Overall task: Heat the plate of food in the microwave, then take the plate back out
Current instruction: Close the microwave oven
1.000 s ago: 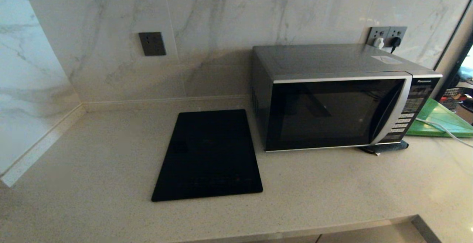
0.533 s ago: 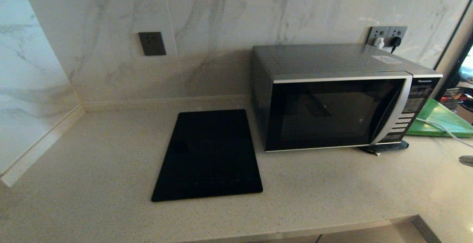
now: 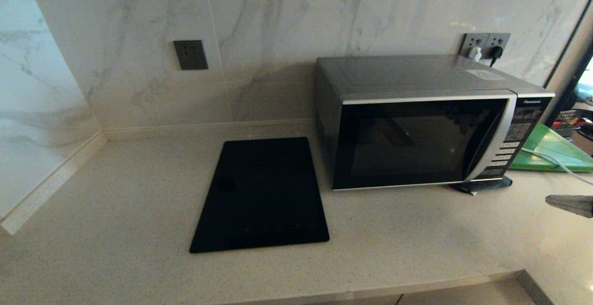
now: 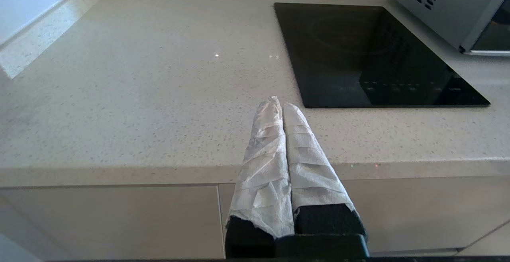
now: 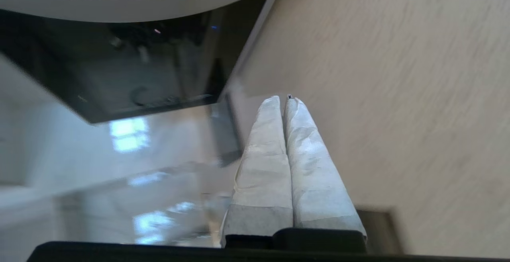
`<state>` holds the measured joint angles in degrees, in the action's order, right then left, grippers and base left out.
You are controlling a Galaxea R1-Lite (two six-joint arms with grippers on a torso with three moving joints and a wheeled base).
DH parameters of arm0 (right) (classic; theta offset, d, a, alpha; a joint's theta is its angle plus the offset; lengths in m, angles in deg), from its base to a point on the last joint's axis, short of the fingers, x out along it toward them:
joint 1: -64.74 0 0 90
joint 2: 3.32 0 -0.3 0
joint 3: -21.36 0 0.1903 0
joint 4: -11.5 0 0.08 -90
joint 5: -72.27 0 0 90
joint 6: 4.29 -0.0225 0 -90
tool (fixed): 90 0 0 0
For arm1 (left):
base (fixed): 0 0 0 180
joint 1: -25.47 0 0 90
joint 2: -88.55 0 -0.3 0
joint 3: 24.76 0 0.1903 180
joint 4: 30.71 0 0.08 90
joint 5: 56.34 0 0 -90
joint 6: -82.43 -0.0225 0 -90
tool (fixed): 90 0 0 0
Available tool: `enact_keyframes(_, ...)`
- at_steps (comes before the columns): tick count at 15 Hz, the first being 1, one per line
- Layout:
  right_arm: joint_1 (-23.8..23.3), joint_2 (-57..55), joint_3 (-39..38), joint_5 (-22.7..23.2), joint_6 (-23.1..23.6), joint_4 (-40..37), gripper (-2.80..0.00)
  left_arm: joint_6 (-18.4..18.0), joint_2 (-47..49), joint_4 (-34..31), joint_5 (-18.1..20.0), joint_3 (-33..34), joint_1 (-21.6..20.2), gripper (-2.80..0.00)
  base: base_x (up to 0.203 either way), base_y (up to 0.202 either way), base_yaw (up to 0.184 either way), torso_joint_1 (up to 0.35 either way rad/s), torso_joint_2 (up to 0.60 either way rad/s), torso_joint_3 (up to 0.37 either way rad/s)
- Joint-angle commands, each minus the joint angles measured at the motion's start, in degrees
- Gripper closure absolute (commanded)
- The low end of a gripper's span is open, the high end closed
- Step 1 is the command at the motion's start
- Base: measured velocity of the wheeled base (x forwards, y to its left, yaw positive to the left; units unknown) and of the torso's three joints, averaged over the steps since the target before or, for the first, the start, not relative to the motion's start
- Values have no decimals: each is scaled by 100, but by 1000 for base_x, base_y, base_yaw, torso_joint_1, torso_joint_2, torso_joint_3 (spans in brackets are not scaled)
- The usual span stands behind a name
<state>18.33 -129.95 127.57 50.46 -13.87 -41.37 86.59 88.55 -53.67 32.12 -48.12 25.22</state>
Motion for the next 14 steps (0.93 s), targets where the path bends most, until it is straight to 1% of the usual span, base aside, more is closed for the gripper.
enact_keyframes(1, 33, -340, 119, 23, 50, 239, 0, 6, 9, 2, -5, 0, -2, 0, 0, 0, 0, 0, 0, 0)
enact_keyframes(3, 73, -553, 310, -114, 21, 534, 0, 6, 9, 2, -5, 0, -2, 0, 0, 0, 0, 0, 0, 0)
enact_keyframes(4, 84, -621, 454, -215, -104, 599, 0, 6, 9, 2, -5, 0, -2, 0, 0, 0, 0, 0, 0, 0)
enact_keyframes(5, 87, -661, 648, -283, -476, 649, 0, 6, 9, 2, -5, 0, -2, 0, 0, 0, 0, 0, 0, 0)
enact_keyframes(6, 90, -705, 874, -407, -1096, 731, 0, 6, 9, 2, -5, 0, -2, 0, 0, 0, 0, 0, 0, 0)
enact_keyframes(7, 127, -743, 1091, -658, -1965, 882, 0, 6, 9, 2, -5, 0, -2, 0, 0, 0, 0, 0, 0, 0)
enact_keyframes(8, 219, -766, 1199, -1009, -2776, 1175, 0, 6, 9, 2, -5, 0, -2, 0, 0, 0, 0, 0, 0, 0)
enact_keyframes(9, 382, -783, 1212, -1395, -3288, 1588, 0, 6, 9, 2, -5, 0, -2, 0, 0, 0, 0, 0, 0, 0)
enact_keyframes(11, 614, -808, 1186, -1623, -3707, 1709, 0, 6, 9, 2, -5, 0, -2, 0, 0, 0, 0, 0, 0, 0)
enact_keyframes(12, 718, -825, 1182, -1824, -3896, 1716, 0, 6, 9, 2, -5, 0, -2, 0, 0, 0, 0, 0, 0, 0)
enact_keyframes(13, 829, -828, 1175, -2006, -4038, 1719, 0, 6, 9, 2, -5, 0, -2, 0, 0, 0, 0, 0, 0, 0)
enact_keyframes(14, 938, -822, 1146, -2085, -4139, 1713, 0, 6, 9, 2, -5, 0, -2, 0, 0, 0, 0, 0, 0, 0)
